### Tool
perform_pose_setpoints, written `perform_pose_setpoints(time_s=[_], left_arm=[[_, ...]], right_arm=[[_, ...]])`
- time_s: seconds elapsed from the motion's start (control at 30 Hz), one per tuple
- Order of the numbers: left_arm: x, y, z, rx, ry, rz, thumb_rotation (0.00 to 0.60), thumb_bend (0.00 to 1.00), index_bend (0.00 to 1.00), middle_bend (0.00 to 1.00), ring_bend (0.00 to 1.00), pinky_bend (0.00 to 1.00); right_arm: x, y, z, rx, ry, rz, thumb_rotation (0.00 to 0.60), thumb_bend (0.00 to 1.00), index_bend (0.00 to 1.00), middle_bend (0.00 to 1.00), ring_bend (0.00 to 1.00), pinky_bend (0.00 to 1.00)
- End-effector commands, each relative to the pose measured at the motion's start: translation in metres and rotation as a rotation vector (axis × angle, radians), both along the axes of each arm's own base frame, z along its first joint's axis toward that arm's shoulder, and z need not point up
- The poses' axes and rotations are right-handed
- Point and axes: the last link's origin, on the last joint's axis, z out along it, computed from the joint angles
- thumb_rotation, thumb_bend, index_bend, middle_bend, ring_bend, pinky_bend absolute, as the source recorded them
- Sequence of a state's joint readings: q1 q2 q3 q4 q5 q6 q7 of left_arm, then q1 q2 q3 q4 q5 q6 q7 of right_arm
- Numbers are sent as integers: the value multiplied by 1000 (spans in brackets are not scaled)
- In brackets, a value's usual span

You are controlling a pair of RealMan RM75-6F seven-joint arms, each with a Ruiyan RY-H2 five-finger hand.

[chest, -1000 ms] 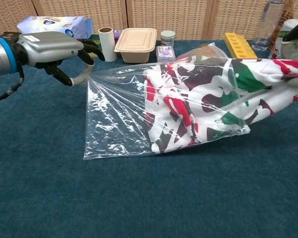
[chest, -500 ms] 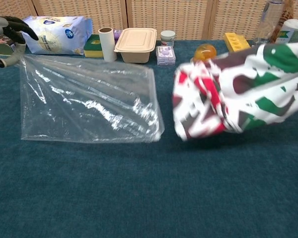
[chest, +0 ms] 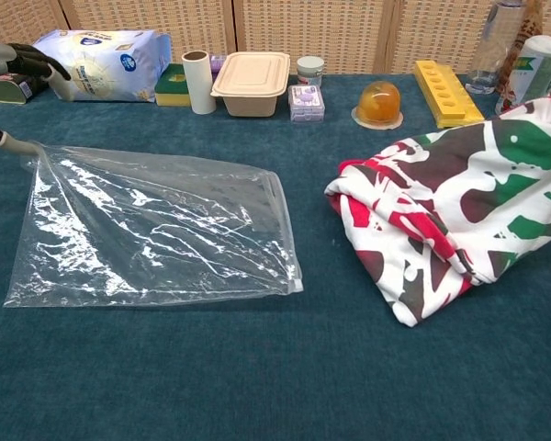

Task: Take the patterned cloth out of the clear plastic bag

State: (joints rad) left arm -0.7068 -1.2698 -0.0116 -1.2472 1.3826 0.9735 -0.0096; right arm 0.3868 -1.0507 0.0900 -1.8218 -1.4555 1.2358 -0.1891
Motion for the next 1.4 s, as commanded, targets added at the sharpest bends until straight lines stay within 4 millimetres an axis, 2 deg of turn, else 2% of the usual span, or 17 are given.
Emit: perform_pose_setpoints(time_s=[0.03, 0.13, 0.27, 0.3, 0.43, 0.5, 0.73, 0.9, 1.03, 1.2, 1.4], left_arm=[[5, -2, 7, 24, -37, 24, 341, 29, 0, 60, 0, 48], [5, -8, 12, 37, -46, 42, 263, 28, 0, 60, 0, 48], [1, -18, 20, 54, -49, 73, 252, 30, 0, 60, 0, 48], [-2, -20, 23, 63, -42, 82, 262, 34, 0, 60, 0, 48], [-16, -38, 38, 106, -23, 143, 369, 50, 0, 60, 0, 48], [-22, -44, 43, 123, -16, 162, 392, 51, 0, 60, 0, 48], [-43, -69, 56, 185, -32, 241, 389, 52, 0, 60, 0, 48], [-55, -101, 62, 231, -94, 279, 387, 52, 20, 60, 0, 48], [-51, -132, 58, 249, -137, 233, 394, 51, 31, 60, 0, 48], [-43, -141, 53, 264, -102, 139, 394, 30, 2, 60, 0, 48], [-26, -155, 49, 97, -29, 127, 405, 0, 0, 60, 0, 49]], right_arm=[[-2, 1, 4, -19, 9, 15, 594, 182, 181, 217, 302, 347], [-4, 2, 7, -23, 7, 16, 539, 152, 145, 197, 275, 313], [-10, 4, 12, -23, 26, 8, 504, 145, 135, 183, 259, 286], [-12, 5, 13, -24, 29, 5, 500, 143, 133, 182, 255, 281], [-28, 12, 25, -62, 37, -34, 501, 143, 132, 182, 254, 274], [-35, 15, 29, -79, 31, -52, 504, 143, 132, 182, 254, 274], [-53, 27, 39, -121, 42, -106, 514, 144, 132, 188, 254, 275], [-73, 45, 48, -172, 63, -189, 512, 145, 132, 199, 254, 274], [-89, 64, 52, -207, 52, -261, 513, 145, 138, 204, 254, 274], [-96, 74, 51, -208, 38, -281, 511, 145, 146, 206, 254, 275], [-98, 77, 51, -208, 27, -281, 513, 145, 147, 206, 254, 275]])
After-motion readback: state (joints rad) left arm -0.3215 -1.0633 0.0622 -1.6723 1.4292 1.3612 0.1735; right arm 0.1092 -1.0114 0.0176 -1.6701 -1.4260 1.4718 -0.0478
